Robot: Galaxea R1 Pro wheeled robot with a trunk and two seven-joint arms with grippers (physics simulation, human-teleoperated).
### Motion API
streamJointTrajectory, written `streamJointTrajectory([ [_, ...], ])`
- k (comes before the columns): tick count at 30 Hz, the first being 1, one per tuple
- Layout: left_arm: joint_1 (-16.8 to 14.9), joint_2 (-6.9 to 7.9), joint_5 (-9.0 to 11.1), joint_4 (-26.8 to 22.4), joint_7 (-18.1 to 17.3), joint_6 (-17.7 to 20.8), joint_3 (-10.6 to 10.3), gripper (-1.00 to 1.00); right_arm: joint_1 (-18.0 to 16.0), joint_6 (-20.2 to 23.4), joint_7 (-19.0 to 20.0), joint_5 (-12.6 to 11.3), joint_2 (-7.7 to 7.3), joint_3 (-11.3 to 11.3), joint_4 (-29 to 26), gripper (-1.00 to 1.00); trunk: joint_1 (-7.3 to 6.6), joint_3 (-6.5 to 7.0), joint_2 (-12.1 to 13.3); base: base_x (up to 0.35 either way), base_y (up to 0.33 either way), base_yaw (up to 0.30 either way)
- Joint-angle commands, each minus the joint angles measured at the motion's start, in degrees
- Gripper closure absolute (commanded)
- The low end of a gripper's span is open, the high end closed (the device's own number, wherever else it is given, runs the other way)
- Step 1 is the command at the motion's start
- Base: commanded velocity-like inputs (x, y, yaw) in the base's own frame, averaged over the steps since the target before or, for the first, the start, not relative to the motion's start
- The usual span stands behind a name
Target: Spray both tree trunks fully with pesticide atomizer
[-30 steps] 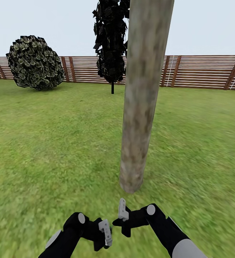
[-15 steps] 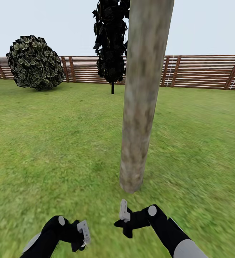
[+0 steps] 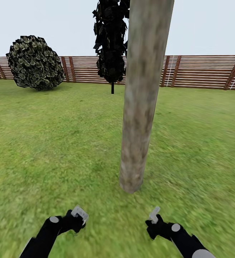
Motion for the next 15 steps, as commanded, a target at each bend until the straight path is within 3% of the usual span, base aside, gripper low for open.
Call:
streamJointTrajectory([
  [1,-0.01,-0.66,2.6,0.74,3.21,-0.04,-0.02,1.0,0.02,0.01,-4.2,-0.04,0.0,-2.8,1.33,1.0,0.0,0.0,0.0,0.0,0.0,0.0],
  [4,0.06,-1.9,7.23,2.03,9.66,-0.1,-0.14,1.0,0.07,-0.13,-12.84,-0.09,-0.06,-9.54,4.1,1.0,0.0,0.0,0.0,0.0,0.0,0.0],
  [5,0.07,-2.41,8.93,2.94,12.88,-0.19,-0.18,1.0,0.1,-0.42,-16.68,-0.1,-0.07,-13.47,5.04,1.0,0.0,0.0,0.0,0.0,0.0,0.0],
  [6,0.07,-3.07,10.19,4.55,15.6,-0.41,-0.3,1.0,0.16,-1.29,-19.8,-0.06,-0.08,-17.43,5.54,-1.0,0.0,0.0,0.0,0.0,0.0,0.0],
  [9,0.13,-4.35,11.24,8.0,18.25,-0.79,-0.49,1.0,0.29,-4.75,-22.58,-0.03,-0.12,-22.79,5.93,-1.0,0.0,0.0,0.0,0.0,0.0,0.0],
  [13,0.16,-4.84,11.64,9.4,19.11,-0.97,-0.54,1.0,1.09,-8.53,-23.44,-0.02,-0.79,-25.18,6.05,-1.0,0.0,0.0,0.0,0.0,0.0,0.0],
  [15,0.19,-4.9,12.14,9.41,19.23,-0.96,-0.39,1.0,2.08,-9.16,-23.62,-0.04,-2.15,-25.77,6.06,-1.0,0.0,0.0,0.0,0.0,0.0,0.0],
])
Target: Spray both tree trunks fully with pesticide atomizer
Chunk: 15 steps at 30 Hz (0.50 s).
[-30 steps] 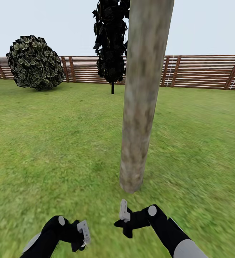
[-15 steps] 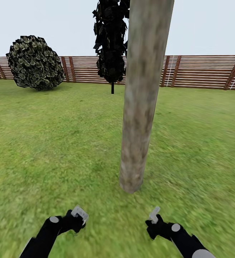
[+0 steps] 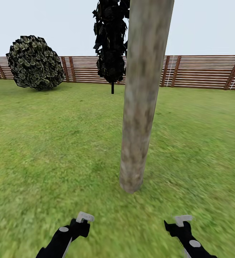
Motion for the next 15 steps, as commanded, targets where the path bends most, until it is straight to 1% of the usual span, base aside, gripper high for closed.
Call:
streamJointTrajectory([
  [1,0.08,0.02,0.55,-0.03,0.02,-0.04,0.03,1.0,0.51,-0.17,0.0,-0.02,-0.91,-0.4,0.0,-1.0,0.0,0.0,0.0,0.0,0.0,0.0],
  [2,0.32,0.04,1.92,0.0,0.04,-0.07,0.06,1.0,1.15,-0.58,0.0,-0.07,-2.6,-2.26,0.04,-1.0,0.0,0.0,0.0,0.0,0.0,0.0],
  [4,0.42,0.01,3.01,0.25,0.09,-0.08,0.06,1.0,1.68,-1.65,0.13,-0.11,-3.97,-5.3,0.07,-1.0,0.0,0.0,0.0,0.0,0.0,0.0],
  [5,0.46,-0.03,3.55,0.34,0.14,-0.04,-0.02,1.0,2.24,-2.96,0.24,-0.08,-4.53,-7.86,0.08,-1.0,0.0,0.0,0.0,0.0,0.0,0.0],
  [6,0.28,-0.52,4.08,0.48,4.11,0.36,-0.44,1.0,3.5,-6.68,0.48,0.01,-4.69,-11.8,0.4,-1.0,0.0,0.0,0.0,0.0,0.0,0.0],
  [7,-0.04,-1.0,4.12,0.51,7.09,0.51,-0.49,1.0,3.62,-7.07,0.59,0.17,-4.46,-12.03,0.69,-1.0,0.0,0.0,0.0,0.0,0.0,0.0],
  [8,-0.09,-1.09,4.12,0.51,7.7,0.53,-0.5,1.0,3.64,-7.12,0.62,0.21,-4.41,-12.04,0.8,-1.0,0.0,0.0,0.0,0.0,0.0,0.0],
  [9,-0.23,-1.32,4.1,0.52,9.08,0.57,-0.53,1.0,3.67,-7.24,0.74,0.28,-4.32,-12.07,1.22,-1.0,0.0,0.0,0.0,0.0,0.0,0.0],
  [12,-0.32,-1.5,4.09,0.31,10.11,0.65,-0.53,1.0,3.69,-7.32,1.78,0.35,-4.26,-12.12,1.7,-1.0,0.0,0.0,0.0,0.0,0.0,0.0],
  [15,-0.29,-1.52,3.99,-0.2,10.59,0.75,-0.53,1.0,3.7,-7.34,4.27,0.31,-4.23,-12.17,2.01,-1.0,0.0,0.0,0.0,0.0,0.0,0.0],
])
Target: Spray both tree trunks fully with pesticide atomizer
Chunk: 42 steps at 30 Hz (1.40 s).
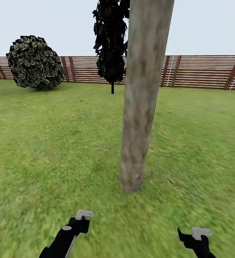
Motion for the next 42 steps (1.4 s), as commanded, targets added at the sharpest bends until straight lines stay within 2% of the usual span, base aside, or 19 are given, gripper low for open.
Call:
streamJointTrajectory([
  [1,0.05,0.0,-0.05,-0.11,0.06,0.01,0.0,1.0,0.0,0.0,0.81,-0.02,0.0,-0.02,0.07,-1.0,0.0,0.0,0.0,0.0,0.0,0.0],
  [9,0.16,-0.17,0.12,-0.36,-0.14,-0.24,0.05,1.0,0.0,0.05,2.08,-0.35,0.0,-0.19,0.15,-1.0,0.0,0.0,0.0,0.117,0.0,-0.045],
  [17,0.16,-0.26,0.16,-0.24,-0.25,-0.4,0.09,1.0,0.0,0.07,2.09,-0.37,-0.01,-0.27,0.19,-1.0,0.0,0.0,0.0,0.326,0.016,-0.279],
  [24,0.16,-0.27,0.16,-0.13,-0.25,-0.4,0.09,1.0,0.0,0.08,2.16,-0.3,-0.07,-0.27,0.2,-1.0,0.0,0.0,0.0,0.298,0.165,-0.299],
  [25,0.17,-1.5,-0.02,0.4,-0.21,-0.05,-0.17,1.0,0.02,0.08,1.91,-0.29,-0.07,-0.29,0.2,-1.0,0.0,0.0,0.0,-0.047,0.0,-0.023],
  [34,0.17,-1.5,-0.02,0.45,-0.06,-0.05,-0.18,1.0,0.03,0.08,1.91,-0.29,-0.07,-0.29,0.2,-1.0,0.0,0.0,0.0,-0.013,0.0,-0.203],
  [42,0.16,-1.59,-0.02,0.45,0.08,0.02,-0.18,1.0,0.02,0.06,2.01,-0.29,-0.07,-0.29,0.2,-1.0,0.0,-0.07,0.0,-0.228,0.0,-0.29],
])
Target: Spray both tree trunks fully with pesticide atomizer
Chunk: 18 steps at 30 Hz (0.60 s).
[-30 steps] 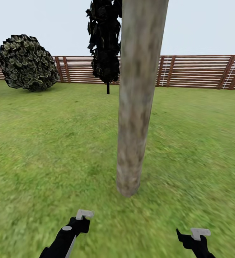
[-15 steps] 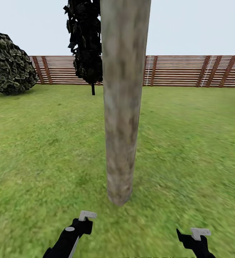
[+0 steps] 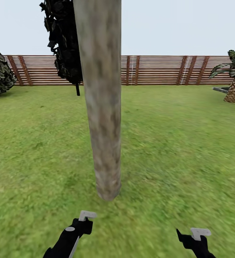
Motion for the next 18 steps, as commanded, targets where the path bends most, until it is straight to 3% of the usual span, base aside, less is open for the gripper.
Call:
streamJointTrajectory([
  [1,0.0,0.0,0.01,-0.01,0.0,0.01,0.0,1.0,0.01,0.01,0.03,0.0,-0.01,0.0,0.0,-1.0,0.0,-0.04,0.0,-0.014,0.0,-0.279],
  [7,-0.05,0.08,-0.04,-0.08,0.05,0.43,0.0,1.0,-0.01,-0.02,0.08,0.0,0.0,0.0,0.0,-1.0,0.0,-0.42,0.0,0.246,0.031,-0.227],
  [10,-0.09,0.15,-0.15,-0.55,0.09,5.26,0.0,1.0,-0.01,0.02,0.08,0.0,0.01,0.0,0.0,-1.0,0.0,-0.64,0.0,0.276,0.109,-0.172],
  [17,-0.47,0.07,-0.07,-0.86,0.05,10.28,-0.03,1.0,0.01,0.02,0.08,0.0,0.02,0.0,0.0,-1.0,0.0,-0.71,0.0,0.033,0.014,-0.024],
  [18,-2.69,-0.11,0.09,-0.85,0.0,15.96,0.04,1.0,0.0,0.01,0.08,0.0,0.03,0.0,0.0,-1.0,0.0,-0.71,0.0,0.0,0.0,0.0],
])
